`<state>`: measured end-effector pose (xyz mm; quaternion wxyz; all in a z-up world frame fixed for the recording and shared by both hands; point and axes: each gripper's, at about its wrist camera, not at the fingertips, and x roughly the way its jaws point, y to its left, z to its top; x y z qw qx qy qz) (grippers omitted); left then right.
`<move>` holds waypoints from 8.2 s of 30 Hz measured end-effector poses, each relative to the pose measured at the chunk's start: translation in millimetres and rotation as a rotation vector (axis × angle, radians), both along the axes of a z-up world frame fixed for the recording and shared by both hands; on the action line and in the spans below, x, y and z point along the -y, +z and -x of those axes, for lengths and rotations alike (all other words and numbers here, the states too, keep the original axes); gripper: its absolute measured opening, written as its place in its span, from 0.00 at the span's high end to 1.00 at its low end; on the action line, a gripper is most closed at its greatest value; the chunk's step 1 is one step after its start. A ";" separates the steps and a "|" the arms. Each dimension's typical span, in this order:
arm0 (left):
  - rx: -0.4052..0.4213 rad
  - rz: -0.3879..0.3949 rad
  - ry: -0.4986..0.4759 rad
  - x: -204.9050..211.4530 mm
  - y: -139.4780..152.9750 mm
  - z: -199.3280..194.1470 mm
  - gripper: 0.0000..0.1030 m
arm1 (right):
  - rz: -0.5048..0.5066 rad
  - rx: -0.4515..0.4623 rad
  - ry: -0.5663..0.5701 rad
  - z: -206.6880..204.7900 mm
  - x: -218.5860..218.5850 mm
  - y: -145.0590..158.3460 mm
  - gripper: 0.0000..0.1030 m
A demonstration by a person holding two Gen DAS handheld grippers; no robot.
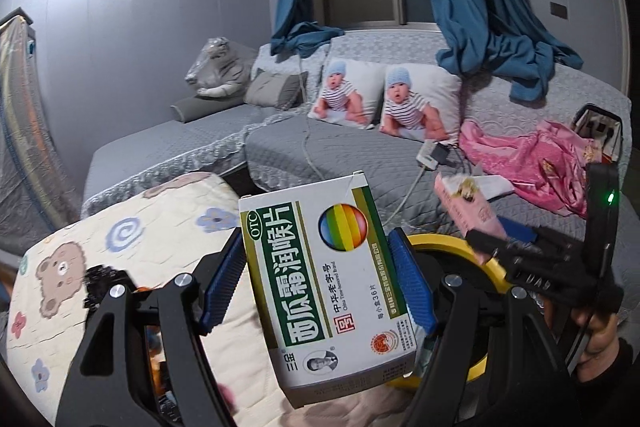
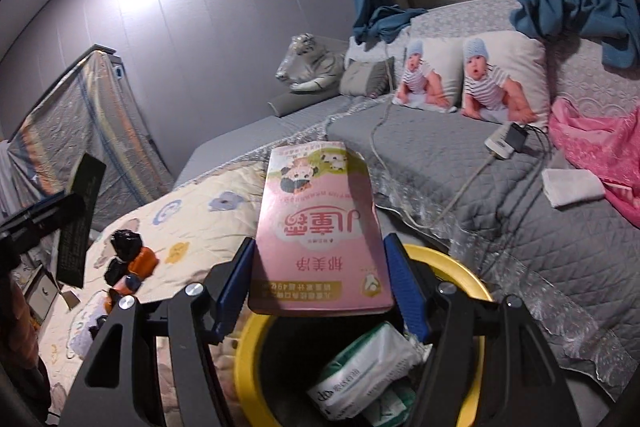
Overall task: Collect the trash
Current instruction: 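Carry the pouch and box over the yellow bin and open both tools, then move both tools back over the trash on the quilt, then grasp the white mesh foam sleeve with the left tool while the right tool grasps a black bag, then carry the sleeve and black bag over the yellow bin and open both tools, then grasp the other black bag with the left tool while the right tool grasps an orange peel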
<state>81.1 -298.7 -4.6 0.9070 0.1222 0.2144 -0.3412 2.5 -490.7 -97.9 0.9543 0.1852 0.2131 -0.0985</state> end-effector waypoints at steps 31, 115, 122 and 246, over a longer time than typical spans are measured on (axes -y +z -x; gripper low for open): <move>-0.243 0.040 0.096 18.3 -59.8 -64.6 0.10 | -0.072 -0.172 -0.121 -5.3 29.8 -49.2 0.20; -0.138 0.087 0.413 -298.0 -62.1 -18.0 0.93 | -0.009 -0.044 0.808 -107.3 -226.7 27.3 0.81; -0.122 0.046 0.242 -229.7 -53.0 -22.3 0.93 | -0.011 0.122 0.618 -78.1 -164.1 69.9 0.81; -0.098 0.010 0.409 -300.1 -75.4 -174.6 0.84 | 0.195 -0.455 0.690 -304.7 -300.1 -15.7 0.34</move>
